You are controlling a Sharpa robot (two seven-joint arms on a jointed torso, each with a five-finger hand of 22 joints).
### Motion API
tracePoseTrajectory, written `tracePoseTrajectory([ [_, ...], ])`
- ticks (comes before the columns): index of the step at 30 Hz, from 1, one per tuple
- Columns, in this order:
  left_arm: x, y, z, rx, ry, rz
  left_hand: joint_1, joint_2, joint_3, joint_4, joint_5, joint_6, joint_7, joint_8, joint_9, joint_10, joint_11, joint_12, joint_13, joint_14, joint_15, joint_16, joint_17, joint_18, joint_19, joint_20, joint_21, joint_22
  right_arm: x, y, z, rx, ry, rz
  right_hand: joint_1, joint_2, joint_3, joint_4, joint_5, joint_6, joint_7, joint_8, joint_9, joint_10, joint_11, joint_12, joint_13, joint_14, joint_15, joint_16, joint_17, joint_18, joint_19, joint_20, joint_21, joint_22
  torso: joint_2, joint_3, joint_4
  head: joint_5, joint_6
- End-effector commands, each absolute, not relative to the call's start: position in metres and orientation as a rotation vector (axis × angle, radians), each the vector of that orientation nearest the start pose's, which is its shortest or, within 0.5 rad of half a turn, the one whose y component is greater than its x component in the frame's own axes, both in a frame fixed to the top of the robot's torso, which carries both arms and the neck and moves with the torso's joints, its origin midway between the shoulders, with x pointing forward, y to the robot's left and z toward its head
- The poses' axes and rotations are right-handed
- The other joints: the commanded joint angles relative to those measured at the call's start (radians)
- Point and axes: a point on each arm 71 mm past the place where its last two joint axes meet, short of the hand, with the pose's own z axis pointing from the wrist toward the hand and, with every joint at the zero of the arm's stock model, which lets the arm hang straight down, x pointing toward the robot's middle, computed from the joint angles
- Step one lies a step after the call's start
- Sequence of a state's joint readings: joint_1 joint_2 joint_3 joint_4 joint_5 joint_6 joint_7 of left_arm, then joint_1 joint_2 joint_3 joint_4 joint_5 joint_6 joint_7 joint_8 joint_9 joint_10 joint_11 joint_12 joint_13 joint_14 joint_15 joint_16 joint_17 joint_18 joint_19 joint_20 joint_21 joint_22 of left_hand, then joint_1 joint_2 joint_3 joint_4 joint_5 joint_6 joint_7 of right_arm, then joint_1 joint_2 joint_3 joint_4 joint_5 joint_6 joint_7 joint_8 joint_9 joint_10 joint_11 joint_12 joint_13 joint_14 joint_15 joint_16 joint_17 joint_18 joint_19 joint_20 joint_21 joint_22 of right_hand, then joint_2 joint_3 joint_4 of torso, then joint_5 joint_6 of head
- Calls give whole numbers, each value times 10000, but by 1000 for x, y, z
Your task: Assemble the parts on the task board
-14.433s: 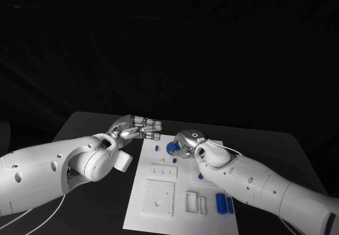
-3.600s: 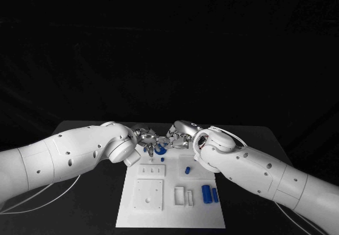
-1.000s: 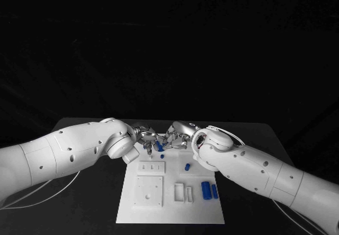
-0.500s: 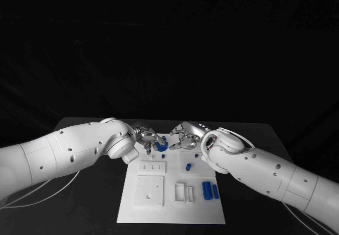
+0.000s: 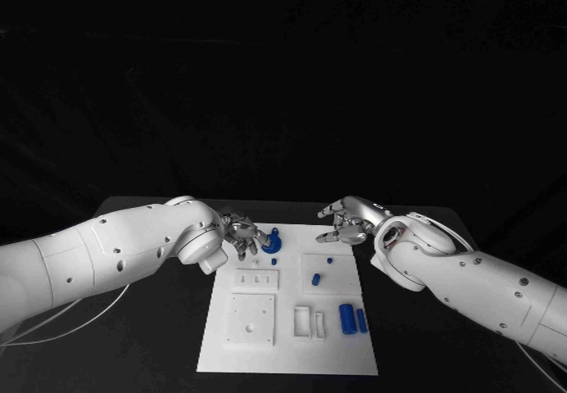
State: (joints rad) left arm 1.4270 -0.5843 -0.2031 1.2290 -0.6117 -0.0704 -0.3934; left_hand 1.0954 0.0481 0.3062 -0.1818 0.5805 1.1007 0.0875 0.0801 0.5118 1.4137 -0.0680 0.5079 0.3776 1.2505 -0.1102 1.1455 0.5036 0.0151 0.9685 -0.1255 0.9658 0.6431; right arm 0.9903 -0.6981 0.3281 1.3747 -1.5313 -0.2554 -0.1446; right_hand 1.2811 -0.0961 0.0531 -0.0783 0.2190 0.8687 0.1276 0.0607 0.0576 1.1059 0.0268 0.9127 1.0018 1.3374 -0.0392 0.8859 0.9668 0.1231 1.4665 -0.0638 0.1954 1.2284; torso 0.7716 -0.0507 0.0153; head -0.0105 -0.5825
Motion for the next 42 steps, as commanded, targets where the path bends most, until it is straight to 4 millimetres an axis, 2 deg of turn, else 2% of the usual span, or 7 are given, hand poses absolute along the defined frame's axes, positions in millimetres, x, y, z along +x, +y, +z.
tracePoseTrajectory([
  [1,549,172,-176,-5363,21747,-6030,-19,67,-62,-33,-73,1556,-997,-27,3960,198,-39,-9,76,184,-24,-26,60,146,108,-37,76,9,522,-199,-170,1513,15669,7237,62,22,89,-5,109,82,-3,-34,-2,-16,-14,55,-21,-16,-31,35,-10,136,296,38,-48,9,-36,33,-34,19,-53],
  [8,548,174,-181,-4977,21722,-5403,-25,-42,-168,-6,-126,2079,-1144,-145,4004,732,-131,-193,400,635,-101,-141,437,168,402,-79,118,-3,526,-219,-166,2399,15482,7366,-32,83,116,-164,394,178,-13,-33,0,1,-31,67,-117,20,-48,32,-68,121,313,19,-57,16,-98,56,-28,61,-165],
  [14,547,175,-189,-4750,21642,-4917,-23,-87,-253,23,-125,2363,-1211,-163,4034,915,-158,-161,846,887,-105,-310,998,201,890,-5,-502,171,528,-228,-163,2807,15331,7408,-40,96,123,-172,460,237,-19,-31,2,4,-37,89,-115,23,-51,47,-65,125,320,18,-54,18,-123,71,-50,58,-255],
  [24,543,173,-207,-4413,21503,-4445,-21,-76,-338,-5,-142,2575,-1276,-145,4107,971,-168,174,858,1162,-94,-565,1594,384,1217,165,-1231,1360,530,-231,-162,3024,15252,7487,-63,110,134,-195,563,278,-23,-31,3,4,-41,96,-132,21,-55,42,-79,124,321,14,-52,19,-103,56,-47,32,-382],
  [30,541,172,-216,-4131,21395,-4210,-18,-65,-346,-14,-143,2600,-1284,-145,4096,973,-163,233,835,1201,-92,-602,1661,413,1319,202,-1502,1729,530,-232,-162,3092,15251,7507,-80,125,141,-204,608,326,-27,-27,6,-8,-45,85,-151,25,-57,49,-79,123,322,12,-51,17,-97,47,-40,26,-442],
  [38,538,172,-225,-3950,21276,-4008,-35,-45,-353,-22,-135,2630,-1284,-140,4048,984,-158,283,780,1240,-84,-690,1747,424,1727,229,-2644,3169,530,-233,-162,3138,15257,7524,-102,130,141,-220,650,350,-30,-27,6,-6,-48,88,-159,22,-60,36,-96,122,322,11,-53,13,-110,56,-27,21,-540],
  [42,536,171,-228,-3849,21267,-3935,-30,-49,-374,-15,-157,2656,-1290,-144,4014,985,-155,336,771,1270,-80,-691,1755,459,1833,276,-2911,3494,530,-233,-162,3148,15265,7525,-114,127,141,-230,673,358,-30,-28,6,-12,-48,84,-169,22,-59,34,-101,120,322,10,-53,11,-110,55,-33,28,-571],
])
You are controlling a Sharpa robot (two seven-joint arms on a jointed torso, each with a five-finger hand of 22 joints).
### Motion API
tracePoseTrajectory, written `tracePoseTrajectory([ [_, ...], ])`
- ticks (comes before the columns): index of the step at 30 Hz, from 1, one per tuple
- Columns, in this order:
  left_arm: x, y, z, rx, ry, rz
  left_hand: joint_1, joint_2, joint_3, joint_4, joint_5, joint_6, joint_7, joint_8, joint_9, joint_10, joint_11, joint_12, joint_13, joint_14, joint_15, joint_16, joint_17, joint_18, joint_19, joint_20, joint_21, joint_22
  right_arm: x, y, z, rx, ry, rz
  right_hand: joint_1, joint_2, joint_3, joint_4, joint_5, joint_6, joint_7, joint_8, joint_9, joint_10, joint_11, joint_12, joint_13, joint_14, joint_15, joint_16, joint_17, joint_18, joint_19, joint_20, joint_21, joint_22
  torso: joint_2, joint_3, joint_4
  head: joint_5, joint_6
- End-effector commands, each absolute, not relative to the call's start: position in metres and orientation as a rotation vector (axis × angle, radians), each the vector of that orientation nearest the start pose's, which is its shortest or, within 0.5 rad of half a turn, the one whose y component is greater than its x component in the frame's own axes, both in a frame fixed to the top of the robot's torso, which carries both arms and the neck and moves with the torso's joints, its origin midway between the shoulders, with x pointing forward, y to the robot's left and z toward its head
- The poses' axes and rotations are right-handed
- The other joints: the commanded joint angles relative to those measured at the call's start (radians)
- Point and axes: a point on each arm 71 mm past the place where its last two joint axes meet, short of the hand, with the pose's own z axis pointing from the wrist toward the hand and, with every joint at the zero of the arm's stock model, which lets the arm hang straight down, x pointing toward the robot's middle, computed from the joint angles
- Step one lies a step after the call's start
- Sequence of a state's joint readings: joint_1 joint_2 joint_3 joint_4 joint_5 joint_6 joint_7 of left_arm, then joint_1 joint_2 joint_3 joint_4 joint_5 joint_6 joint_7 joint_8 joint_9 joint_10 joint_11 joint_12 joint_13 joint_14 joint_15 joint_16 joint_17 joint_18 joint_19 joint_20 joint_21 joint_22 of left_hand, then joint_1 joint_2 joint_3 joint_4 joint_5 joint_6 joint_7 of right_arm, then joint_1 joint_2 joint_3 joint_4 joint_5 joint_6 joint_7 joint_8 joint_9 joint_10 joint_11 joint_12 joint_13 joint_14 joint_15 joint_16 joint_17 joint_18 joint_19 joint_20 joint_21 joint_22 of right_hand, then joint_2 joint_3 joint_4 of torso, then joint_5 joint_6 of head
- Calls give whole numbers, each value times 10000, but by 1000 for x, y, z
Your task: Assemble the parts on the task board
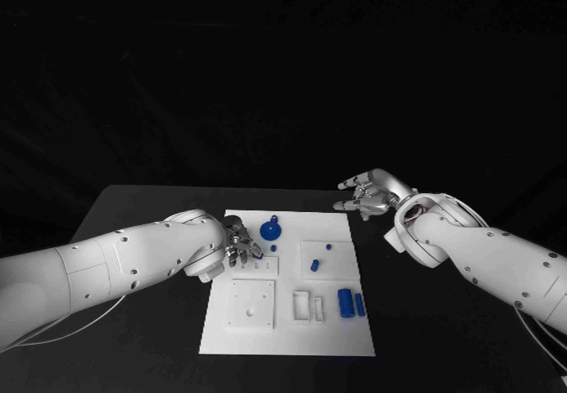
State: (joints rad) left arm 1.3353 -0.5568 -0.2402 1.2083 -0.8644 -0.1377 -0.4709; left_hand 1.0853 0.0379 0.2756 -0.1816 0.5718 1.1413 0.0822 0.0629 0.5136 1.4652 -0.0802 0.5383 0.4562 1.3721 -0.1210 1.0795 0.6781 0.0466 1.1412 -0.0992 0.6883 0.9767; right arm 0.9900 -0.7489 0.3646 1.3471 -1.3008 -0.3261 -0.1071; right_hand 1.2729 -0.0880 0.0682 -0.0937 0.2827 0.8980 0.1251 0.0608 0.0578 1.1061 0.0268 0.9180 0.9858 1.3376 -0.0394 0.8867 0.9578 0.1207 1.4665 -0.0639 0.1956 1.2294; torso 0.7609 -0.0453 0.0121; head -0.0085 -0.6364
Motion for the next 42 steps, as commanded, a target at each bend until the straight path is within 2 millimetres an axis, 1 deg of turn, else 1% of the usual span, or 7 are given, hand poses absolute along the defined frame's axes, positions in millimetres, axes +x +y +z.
tracePoseTrajectory([
  [1,536,171,-230,-3820,21273,-3912,72,59,-75,-10,-74,2278,-1246,33,3995,474,-36,61,-19,73,21,-31,13,149,170,19,-279,332,530,-233,-163,3155,15267,7526,-32,46,-11,-75,36,65,-5,-28,4,-14,-48,32,-8,19,-58,26,-11,144,322,11,-55,2,-3,1,-2,11,-42],
  [8,533,170,-234,-3703,21378,-3825,66,74,-120,33,-127,2336,-1266,26,4038,479,-45,180,-27,107,27,-13,38,242,323,131,-651,788,531,-234,-163,3184,15299,7515,-40,45,-10,-82,60,65,-5,-28,4,-15,-48,33,-13,21,-59,31,-9,143,321,10,-56,0,-2,4,0,9,-78],
  [10,532,170,-234,-3664,21439,-3797,82,70,-137,62,-140,2343,-1268,28,4062,478,-33,208,-54,116,34,-12,53,300,449,193,-979,1176,531,-234,-163,3188,15305,7513,-40,45,-10,-82,60,65,-5,-28,4,-15,-48,33,-13,21,-59,31,-9,143,321,10,-56,0,-2,3,0,6,-90],
  [23,530,171,-237,-3256,21746,-3445,24,172,-130,55,-195,2361,-1267,29,4118,478,-26,262,-53,143,45,23,79,345,816,259,-1972,2258,531,-234,-163,3201,15348,7531,-61,53,-6,-87,77,63,-5,-29,4,-21,-50,29,-30,16,-59,24,-21,142,322,9,-58,-7,-1,-1,-9,25,-142],
  [26,529,171,-238,-3190,21822,-3411,24,172,-130,55,-195,2361,-1267,29,4118,478,-26,262,-53,143,45,23,79,345,816,259,-1972,2258,531,-234,-163,3204,15356,7531,-61,53,-6,-87,77,63,-5,-29,4,-21,-50,29,-30,16,-59,24,-21,142,322,9,-58,-7,0,-4,-10,29,-153],
  [27,529,171,-238,-3166,21854,-3396,23,178,-130,23,-186,2371,-1268,34,4122,482,-22,285,-57,145,51,37,93,366,956,282,-2327,2660,531,-234,-163,3207,15361,7530,-72,53,-6,-86,94,69,-6,-27,4,-19,-50,36,-30,21,-60,32,-18,142,324,9,-57,-11,2,-4,-9,30,-160],
  [42,528,172,-239,-2968,21989,-3242,27,196,-145,34,-257,2377,-1266,27,4068,482,-17,309,-61,155,59,43,91,407,1117,332,-2746,3080,531,-234,-164,3228,15378,7523,-85,63,1,-77,143,71,-4,-28,4,-22,-50,35,-42,18,-60,30,-25,142,325,8,-54,-15,-2,-5,-12,16,-166],
])
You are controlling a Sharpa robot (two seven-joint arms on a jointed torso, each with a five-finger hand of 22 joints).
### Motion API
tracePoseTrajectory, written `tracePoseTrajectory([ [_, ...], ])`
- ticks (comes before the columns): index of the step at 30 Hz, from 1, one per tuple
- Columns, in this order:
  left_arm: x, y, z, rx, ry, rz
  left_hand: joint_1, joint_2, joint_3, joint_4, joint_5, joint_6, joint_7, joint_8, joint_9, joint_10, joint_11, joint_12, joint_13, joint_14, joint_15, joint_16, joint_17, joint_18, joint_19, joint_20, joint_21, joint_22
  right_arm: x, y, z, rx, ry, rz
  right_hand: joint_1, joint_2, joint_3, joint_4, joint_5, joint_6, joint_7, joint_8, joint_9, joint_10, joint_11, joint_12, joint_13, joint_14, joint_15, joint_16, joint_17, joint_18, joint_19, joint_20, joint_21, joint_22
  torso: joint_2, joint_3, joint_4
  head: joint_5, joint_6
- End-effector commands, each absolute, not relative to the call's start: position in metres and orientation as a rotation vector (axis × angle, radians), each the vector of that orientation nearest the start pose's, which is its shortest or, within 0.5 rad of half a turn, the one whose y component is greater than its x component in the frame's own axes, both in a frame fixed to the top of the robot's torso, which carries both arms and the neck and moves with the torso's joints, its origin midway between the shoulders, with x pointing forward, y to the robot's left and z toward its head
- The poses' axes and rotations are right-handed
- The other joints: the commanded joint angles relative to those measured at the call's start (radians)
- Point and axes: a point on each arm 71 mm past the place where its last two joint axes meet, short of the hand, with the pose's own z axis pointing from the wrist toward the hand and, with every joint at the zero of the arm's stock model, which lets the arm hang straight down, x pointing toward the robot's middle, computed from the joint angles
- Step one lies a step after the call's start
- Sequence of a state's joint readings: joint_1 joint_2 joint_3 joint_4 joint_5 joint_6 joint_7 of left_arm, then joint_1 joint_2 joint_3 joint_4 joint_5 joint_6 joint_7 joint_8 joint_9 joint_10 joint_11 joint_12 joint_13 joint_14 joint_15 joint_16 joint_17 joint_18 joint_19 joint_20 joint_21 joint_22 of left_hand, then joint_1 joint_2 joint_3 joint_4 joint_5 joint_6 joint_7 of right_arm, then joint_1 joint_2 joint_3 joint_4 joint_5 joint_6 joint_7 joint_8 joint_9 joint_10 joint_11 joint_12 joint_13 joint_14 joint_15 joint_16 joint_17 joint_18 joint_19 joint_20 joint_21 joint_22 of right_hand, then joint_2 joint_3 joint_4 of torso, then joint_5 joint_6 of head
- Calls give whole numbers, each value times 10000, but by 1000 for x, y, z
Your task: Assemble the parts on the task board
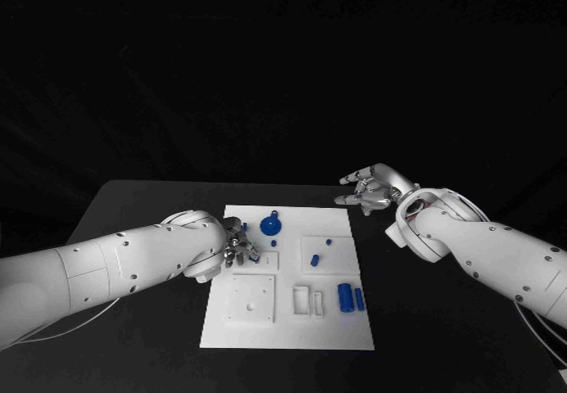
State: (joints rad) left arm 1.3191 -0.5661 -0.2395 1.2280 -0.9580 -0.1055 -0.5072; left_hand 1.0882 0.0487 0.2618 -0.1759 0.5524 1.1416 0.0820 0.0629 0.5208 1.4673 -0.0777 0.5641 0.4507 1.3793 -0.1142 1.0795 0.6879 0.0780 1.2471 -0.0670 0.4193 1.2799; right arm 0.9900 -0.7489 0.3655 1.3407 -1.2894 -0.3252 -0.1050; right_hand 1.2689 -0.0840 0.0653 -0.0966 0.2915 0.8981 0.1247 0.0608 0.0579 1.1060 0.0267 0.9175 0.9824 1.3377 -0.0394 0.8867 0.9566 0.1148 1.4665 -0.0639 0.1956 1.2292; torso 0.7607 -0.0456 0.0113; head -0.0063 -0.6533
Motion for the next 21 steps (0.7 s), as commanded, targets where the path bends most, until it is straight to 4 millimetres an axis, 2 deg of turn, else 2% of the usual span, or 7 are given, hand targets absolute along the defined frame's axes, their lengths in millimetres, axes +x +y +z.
tracePoseTrajectory([
  [1,528,171,-239,-2962,21993,-3242,-2,93,-9,-16,-81,2371,-1263,26,3988,462,-41,52,-6,83,-9,41,-10,93,63,11,-68,58,531,-234,-164,3230,15378,7526,-45,23,30,-49,55,70,0,-28,4,-22,-50,40,-8,18,-60,29,-14,201,325,8,-54,-13,0,0,-7,-7,5],
  [11,528,170,-240,-2934,22011,-3260,52,89,-52,83,-186,2401,-1253,28,3490,464,-43,97,11,117,-22,98,45,81,253,-8,-453,428,532,-234,-164,3253,15373,7531,-45,23,30,-49,55,70,0,-28,4,-22,-50,40,-8,18,-60,29,-14,201,325,8,-54,-13,-1,8,-2,-39,4],
  [21,527,168,-241,-2824,22147,-3262,55,124,-139,140,-309,2564,-1288,38,3414,472,-52,292,65,212,-23,301,300,114,324,46,-498,455,532,-234,-164,3270,15379,7534,-59,35,37,-47,68,116,-6,-25,6,-20,-54,46,-15,27,-63,39,-11,201,328,5,-47,-21,-1,6,4,-66,-4],
])
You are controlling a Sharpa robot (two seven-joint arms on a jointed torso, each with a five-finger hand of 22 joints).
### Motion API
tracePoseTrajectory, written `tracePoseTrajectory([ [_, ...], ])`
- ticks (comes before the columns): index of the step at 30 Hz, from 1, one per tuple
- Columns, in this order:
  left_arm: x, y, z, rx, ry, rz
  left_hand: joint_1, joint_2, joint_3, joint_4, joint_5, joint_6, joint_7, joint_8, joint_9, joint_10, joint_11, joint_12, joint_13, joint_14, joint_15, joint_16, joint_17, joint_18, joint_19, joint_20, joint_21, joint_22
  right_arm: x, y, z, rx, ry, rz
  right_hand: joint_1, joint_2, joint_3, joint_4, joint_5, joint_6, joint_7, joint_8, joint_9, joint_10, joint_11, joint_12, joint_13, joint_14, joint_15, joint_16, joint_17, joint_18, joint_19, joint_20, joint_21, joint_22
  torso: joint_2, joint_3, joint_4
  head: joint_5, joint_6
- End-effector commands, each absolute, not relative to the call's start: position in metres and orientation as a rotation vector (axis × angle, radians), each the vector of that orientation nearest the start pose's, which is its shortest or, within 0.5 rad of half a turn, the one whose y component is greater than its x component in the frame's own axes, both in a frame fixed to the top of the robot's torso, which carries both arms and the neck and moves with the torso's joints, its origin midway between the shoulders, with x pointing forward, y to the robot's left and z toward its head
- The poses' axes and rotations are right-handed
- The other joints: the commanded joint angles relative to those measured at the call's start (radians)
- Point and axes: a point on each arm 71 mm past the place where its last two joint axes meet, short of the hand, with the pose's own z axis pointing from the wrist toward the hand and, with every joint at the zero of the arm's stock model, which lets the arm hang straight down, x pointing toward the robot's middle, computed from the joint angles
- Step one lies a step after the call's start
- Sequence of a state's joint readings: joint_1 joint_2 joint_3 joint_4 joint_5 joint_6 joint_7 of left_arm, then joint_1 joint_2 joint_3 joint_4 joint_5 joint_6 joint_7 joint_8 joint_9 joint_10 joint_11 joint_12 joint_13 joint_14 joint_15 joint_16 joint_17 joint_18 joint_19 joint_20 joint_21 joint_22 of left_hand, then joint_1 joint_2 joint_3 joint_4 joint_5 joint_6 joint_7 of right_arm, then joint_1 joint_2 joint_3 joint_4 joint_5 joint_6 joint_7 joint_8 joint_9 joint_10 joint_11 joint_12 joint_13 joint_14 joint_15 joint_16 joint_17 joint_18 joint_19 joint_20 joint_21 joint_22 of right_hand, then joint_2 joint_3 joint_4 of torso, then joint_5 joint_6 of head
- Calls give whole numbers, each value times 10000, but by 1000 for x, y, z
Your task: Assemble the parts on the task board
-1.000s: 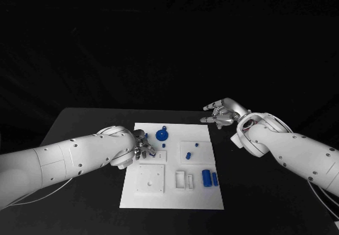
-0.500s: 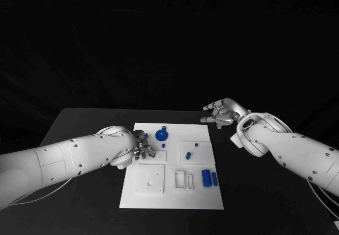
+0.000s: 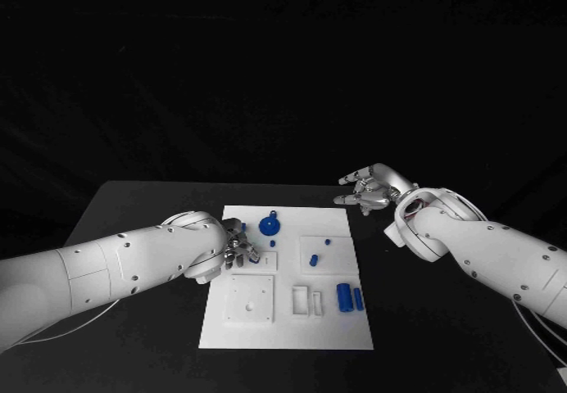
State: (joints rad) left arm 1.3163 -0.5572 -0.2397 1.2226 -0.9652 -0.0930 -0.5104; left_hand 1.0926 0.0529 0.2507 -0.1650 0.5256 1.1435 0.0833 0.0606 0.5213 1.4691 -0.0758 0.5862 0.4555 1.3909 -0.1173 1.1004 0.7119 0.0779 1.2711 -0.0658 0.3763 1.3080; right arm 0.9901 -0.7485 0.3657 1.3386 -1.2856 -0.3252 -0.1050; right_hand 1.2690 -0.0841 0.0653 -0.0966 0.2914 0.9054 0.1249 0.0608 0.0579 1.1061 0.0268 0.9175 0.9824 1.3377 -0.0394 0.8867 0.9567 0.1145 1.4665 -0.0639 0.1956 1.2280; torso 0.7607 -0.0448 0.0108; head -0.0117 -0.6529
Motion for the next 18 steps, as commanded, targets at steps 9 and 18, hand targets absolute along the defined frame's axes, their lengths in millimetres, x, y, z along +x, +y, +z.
tracePoseTrajectory([
  [9,527,167,-242,-2698,22298,-3261,-27,132,-58,26,-39,2634,-1326,72,3478,450,-76,185,40,113,25,276,273,286,74,212,-26,188,532,-234,-165,3299,15398,7530,-76,40,38,-49,138,75,-11,-26,6,-13,-58,57,-13,35,-67,49,-7,204,330,2,-36,-13,-1,-10,8,-16,-21],
  [18,529,166,-242,-2685,22270,-3310,-205,279,-56,117,-42,2705,-1351,73,3611,445,-84,298,94,124,34,408,402,439,54,369,44,188,533,-234,-165,3339,15421,7556,-106,41,43,-36,312,111,-14,-24,8,-8,-62,62,-14,36,-70,43,-14,201,328,-1,-30,-21,1,-9,7,-15,-26],
])
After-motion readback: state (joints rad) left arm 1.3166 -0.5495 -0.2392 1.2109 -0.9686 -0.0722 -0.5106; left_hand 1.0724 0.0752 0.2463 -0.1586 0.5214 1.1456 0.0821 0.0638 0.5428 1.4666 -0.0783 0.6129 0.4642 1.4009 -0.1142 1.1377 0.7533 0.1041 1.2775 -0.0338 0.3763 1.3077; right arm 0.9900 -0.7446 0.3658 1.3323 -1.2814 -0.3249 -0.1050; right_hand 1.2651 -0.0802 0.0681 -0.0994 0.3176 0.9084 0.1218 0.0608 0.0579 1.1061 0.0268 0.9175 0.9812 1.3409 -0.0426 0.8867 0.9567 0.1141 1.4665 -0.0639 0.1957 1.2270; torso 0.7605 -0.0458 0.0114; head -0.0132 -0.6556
